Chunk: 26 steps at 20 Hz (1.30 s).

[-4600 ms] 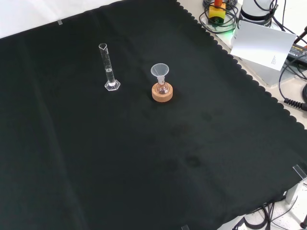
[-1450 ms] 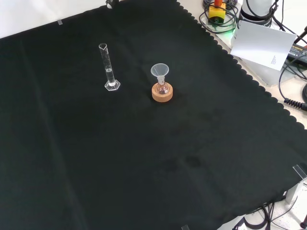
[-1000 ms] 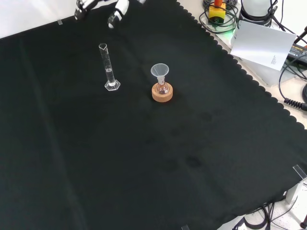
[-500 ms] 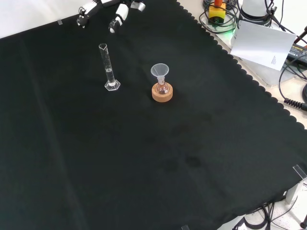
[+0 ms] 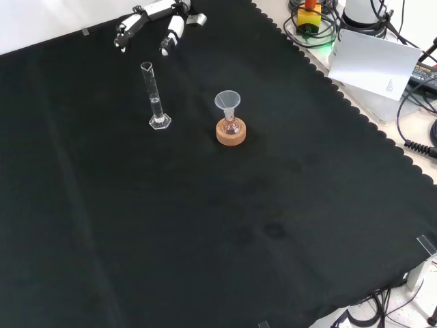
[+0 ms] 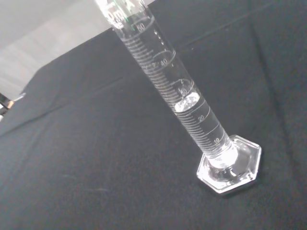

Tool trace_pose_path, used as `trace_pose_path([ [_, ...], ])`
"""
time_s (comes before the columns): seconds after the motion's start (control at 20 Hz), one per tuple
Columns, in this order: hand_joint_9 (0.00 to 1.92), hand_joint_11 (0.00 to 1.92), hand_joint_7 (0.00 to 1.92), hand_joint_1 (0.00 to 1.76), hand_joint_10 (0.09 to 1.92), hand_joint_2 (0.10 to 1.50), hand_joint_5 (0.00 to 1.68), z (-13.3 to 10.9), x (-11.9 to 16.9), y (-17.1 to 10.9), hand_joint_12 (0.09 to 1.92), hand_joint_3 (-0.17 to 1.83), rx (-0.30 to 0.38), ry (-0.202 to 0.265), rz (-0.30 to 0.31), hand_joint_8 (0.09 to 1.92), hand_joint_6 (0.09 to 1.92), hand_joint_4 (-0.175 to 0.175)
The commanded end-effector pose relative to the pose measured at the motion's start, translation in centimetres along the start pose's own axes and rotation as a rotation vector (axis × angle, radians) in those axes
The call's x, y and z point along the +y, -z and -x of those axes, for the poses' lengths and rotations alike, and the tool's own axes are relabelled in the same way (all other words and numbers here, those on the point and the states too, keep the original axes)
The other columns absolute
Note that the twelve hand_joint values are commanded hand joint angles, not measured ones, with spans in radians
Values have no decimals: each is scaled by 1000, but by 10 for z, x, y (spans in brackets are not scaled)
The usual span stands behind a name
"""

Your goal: Pick up the graduated cylinder.

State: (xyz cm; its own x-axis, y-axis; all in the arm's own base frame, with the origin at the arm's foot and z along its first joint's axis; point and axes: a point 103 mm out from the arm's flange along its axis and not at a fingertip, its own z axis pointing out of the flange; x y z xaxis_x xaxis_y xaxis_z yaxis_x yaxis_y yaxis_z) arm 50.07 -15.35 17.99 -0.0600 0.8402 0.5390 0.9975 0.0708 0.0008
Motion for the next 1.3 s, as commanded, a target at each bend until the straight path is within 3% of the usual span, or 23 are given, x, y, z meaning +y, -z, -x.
trace_pose_path([
  [0.05, 481, 197, 260, 776, 594, 832, 415, 6, 11, -19, 1348, 312, 171, 88, -8, 641, 87, -53],
  [0.2, 497, 203, 275, 817, 576, 790, 437, 9, 15, -31, 1345, 383, 216, 111, -22, 635, 87, -53],
  [0.6, 487, 211, 255, 913, 569, 705, 430, 14, 26, -51, 1342, 505, 327, 177, 18, 636, 87, -66],
  [1.0, 547, 224, 349, 965, 578, 673, 484, 25, 29, -69, 1344, 576, 366, 186, 25, 648, 87, -59],
  [1.3, 626, 277, 432, 981, 559, 650, 525, 25, 31, -77, 1334, 625, 389, 218, 22, 639, 87, -56],
])
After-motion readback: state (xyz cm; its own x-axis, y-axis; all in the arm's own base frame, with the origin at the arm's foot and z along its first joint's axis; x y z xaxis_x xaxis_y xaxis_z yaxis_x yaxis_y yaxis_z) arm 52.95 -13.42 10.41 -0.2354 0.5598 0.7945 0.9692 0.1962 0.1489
